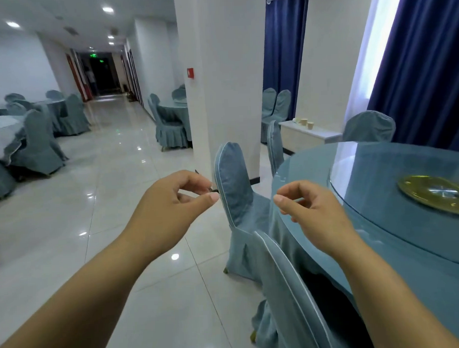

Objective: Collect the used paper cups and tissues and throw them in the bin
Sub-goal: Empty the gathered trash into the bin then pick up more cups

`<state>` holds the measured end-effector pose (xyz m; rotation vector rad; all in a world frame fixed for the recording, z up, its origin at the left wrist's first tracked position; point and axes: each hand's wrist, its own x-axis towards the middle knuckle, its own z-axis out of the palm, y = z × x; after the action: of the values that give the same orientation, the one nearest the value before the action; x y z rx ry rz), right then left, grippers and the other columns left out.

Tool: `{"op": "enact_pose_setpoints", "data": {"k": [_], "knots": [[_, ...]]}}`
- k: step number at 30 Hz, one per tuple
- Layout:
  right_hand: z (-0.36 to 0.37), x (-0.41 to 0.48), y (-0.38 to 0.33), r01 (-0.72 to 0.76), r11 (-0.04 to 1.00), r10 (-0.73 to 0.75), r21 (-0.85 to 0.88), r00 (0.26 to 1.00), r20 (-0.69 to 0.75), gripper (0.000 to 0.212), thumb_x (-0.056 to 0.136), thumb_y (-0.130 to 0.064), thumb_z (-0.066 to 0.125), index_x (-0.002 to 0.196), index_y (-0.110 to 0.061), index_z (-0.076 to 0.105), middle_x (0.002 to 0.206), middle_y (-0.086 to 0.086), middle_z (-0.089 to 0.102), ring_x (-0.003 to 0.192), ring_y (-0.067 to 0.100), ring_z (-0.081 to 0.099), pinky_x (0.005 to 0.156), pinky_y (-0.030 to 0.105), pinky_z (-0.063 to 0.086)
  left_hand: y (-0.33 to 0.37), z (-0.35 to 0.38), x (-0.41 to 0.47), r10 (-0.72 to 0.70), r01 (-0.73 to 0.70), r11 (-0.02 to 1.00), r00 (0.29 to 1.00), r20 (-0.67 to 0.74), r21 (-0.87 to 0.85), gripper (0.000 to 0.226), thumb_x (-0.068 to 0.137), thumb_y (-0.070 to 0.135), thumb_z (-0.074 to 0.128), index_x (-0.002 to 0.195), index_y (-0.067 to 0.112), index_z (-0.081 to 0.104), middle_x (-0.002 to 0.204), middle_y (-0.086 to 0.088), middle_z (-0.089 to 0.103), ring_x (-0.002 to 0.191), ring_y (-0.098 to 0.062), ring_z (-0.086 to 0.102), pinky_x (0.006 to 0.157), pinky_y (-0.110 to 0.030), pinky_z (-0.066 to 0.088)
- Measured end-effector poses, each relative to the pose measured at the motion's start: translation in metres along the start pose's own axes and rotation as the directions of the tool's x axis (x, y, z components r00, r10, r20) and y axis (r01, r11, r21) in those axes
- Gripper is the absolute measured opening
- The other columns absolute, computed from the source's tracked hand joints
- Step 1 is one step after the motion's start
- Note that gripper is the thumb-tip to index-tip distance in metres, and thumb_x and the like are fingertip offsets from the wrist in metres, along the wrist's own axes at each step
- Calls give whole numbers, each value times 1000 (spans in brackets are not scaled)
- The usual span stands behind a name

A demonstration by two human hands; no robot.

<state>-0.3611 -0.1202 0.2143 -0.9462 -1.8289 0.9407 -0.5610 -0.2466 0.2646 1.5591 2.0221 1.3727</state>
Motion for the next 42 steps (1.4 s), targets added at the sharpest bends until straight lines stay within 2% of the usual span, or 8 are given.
{"op": "enact_pose_setpoints", "data": {"k": [6,10,13,17,20,24,32,42], "knots": [[89,104,-8,64,992,-60,-108,997,42,6,85,-35,66,89,-32,65,84,-9,67,78,9,64,71,25,54,-85,-53,112,42,-44,998,998,41,50,14,83,37,68,95,30,64,72,16,60,60,7,56,51,-6,37],[154,174,-14,95,979,-88,-180,995,42,6,84,-36,67,86,-31,64,81,-11,65,74,10,60,67,21,51,-140,-92,194,127,-133,988,989,74,78,14,83,37,68,94,29,64,80,14,63,60,7,56,52,-4,40],[199,229,-23,102,968,-96,-231,995,37,6,84,-39,66,86,-35,62,81,-16,64,73,-4,59,60,11,46,-170,-118,263,172,-183,978,978,117,99,15,83,38,66,96,31,62,77,15,61,59,10,55,53,-7,38],[243,302,-30,94,944,-84,-315,995,46,9,84,-43,65,89,-37,62,83,-19,64,77,-7,59,68,16,48,-208,-136,355,215,-230,970,963,161,83,14,83,40,66,95,33,62,87,16,64,69,6,60,57,-10,39],[265,355,-23,70,915,-51,-397,997,57,11,84,-46,63,91,-37,61,86,-19,64,80,-2,61,76,21,52,-236,-137,419,238,-260,962,945,222,77,13,83,41,66,94,35,62,87,17,65,73,5,62,63,-15,42],[291,432,-3,51,876,-29,-480,998,53,17,85,-47,62,97,-34,61,89,-17,63,82,0,60,74,18,50,-272,-133,510,282,-307,949,927,249,66,13,81,45,67,91,38,61,80,19,65,71,6,61,69,-22,50],[338,619,23,47,845,-57,-533,998,-2,22,86,-49,60,101,-32,61,91,-21,61,82,-2,59,75,18,50,-335,-107,713,304,-333,941,905,299,52,16,82,47,65,95,41,58,96,20,63,81,5,62,67,-15,48],[419,852,55,18,844,-61,-537,996,-63,18,88,-45,61,96,-29,62,90,-14,63,83,3,59,71,19,49,-416,-96,945,356,-378,926,883,306,15,15,83,48,64,94,44,54,97,21,59,83,4,61,72,-20,54]]}}
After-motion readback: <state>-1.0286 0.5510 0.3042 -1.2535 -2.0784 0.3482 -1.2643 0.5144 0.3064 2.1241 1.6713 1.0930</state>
